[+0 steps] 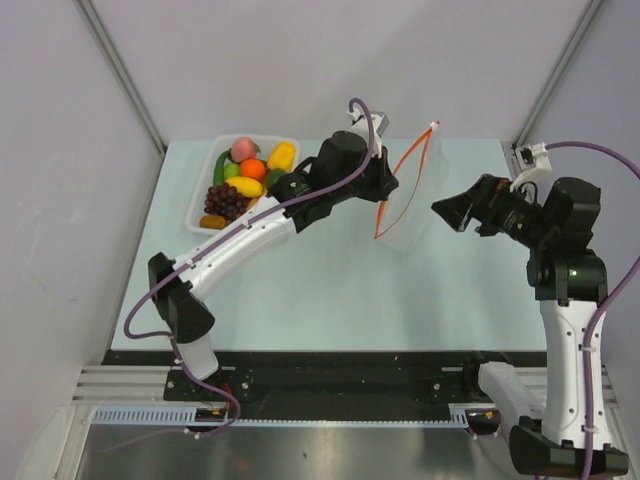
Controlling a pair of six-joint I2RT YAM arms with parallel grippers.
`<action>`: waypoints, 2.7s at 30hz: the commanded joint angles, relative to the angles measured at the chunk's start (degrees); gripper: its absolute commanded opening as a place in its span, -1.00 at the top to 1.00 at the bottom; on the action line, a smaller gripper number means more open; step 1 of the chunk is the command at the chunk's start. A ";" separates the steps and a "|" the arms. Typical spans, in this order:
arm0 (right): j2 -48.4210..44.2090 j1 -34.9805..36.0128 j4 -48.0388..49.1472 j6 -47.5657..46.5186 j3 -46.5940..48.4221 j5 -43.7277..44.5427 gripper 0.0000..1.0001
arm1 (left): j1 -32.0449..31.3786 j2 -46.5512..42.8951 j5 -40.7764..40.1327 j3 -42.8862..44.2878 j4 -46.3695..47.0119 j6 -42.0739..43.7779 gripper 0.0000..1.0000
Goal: Place the food in the zip-top bag and seal the zipper
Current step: Open the zipper of the food storage bag at the center of the board.
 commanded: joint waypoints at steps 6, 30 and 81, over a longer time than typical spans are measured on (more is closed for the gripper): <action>8.14 20.07 4.95 -0.28 2.09 28.81 -0.92 | 0.25 2.11 6.02 -3.79 1.10 -18.42 0.99; 18.87 17.45 1.34 -6.26 -1.61 19.25 1.00 | 7.37 -6.86 15.25 -23.48 10.25 -15.01 0.99; 36.71 25.89 13.30 -15.75 0.94 16.17 1.00 | 45.41 1.65 15.51 -12.77 6.89 15.77 -0.99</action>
